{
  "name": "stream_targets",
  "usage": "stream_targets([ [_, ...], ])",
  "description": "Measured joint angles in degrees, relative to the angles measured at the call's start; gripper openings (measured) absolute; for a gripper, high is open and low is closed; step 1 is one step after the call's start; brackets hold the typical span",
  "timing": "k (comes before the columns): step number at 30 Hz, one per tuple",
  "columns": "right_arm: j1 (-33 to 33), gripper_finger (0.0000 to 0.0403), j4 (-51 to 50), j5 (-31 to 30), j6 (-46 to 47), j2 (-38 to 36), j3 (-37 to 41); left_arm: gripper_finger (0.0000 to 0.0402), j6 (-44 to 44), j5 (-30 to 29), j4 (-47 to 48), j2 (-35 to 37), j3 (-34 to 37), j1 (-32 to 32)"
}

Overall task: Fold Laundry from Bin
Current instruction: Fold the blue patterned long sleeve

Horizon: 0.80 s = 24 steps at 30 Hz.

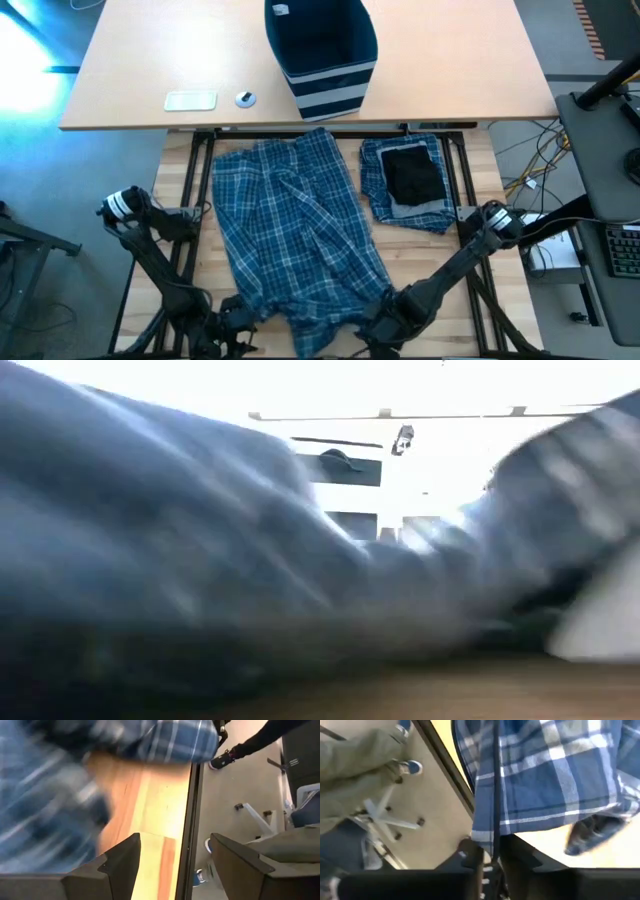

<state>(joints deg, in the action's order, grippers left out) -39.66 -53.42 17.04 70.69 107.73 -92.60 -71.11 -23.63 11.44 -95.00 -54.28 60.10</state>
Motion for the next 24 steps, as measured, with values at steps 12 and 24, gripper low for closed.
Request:
stream_targets([
  [12,-4.58,0.0226,2.78,-20.59,-6.67,-0.49,-5.66,0.0224,-1.66,4.86,-11.97,-9.24,-2.03,0.0],
  [24,1.51,0.0217,24.11,-27.0,9.24,8.92,-5.43,0.0224,1.74,-0.01,-36.3,-20.08,-3.15,-11.83],
])
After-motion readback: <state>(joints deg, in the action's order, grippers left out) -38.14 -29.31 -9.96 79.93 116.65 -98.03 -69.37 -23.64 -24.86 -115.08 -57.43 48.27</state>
